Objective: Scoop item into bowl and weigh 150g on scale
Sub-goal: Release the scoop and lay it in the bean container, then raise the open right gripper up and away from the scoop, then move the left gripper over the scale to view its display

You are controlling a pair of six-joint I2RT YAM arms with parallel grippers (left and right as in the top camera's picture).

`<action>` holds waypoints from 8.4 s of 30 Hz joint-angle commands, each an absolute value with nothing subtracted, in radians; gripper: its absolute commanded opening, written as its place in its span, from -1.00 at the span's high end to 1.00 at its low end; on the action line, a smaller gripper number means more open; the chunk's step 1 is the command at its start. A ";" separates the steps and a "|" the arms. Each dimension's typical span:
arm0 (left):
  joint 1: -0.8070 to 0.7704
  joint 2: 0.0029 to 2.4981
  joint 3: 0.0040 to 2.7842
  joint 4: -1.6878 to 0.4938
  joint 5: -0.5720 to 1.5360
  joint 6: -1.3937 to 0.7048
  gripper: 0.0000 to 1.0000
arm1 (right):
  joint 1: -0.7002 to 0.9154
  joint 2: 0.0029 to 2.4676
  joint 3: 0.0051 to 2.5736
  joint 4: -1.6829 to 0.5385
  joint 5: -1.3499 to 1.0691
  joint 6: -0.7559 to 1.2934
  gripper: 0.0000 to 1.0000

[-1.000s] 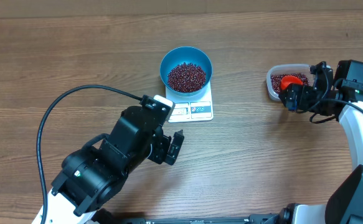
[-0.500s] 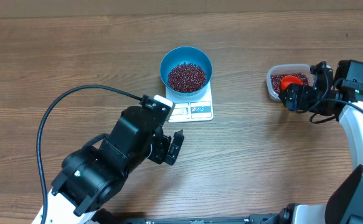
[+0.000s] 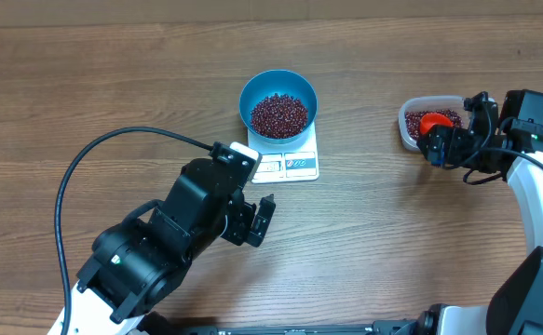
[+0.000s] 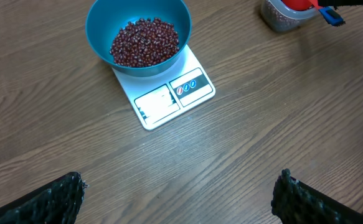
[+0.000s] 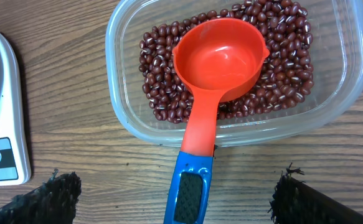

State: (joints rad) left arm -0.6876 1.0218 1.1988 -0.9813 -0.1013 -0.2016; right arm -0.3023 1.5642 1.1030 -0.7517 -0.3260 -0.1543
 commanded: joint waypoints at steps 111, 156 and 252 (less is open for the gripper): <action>-0.694 1.028 1.198 -0.984 -0.112 -0.187 -0.99 | -0.067 1.287 1.316 -1.036 -0.040 -0.110 -1.00; -0.694 1.028 1.198 -0.984 -0.112 -0.187 -0.99 | -0.067 1.188 1.313 -1.184 0.014 0.034 -1.00; -0.767 1.702 1.197 -0.823 -0.348 -0.877 -0.99 | -0.067 1.188 1.313 -1.184 0.014 0.034 -1.00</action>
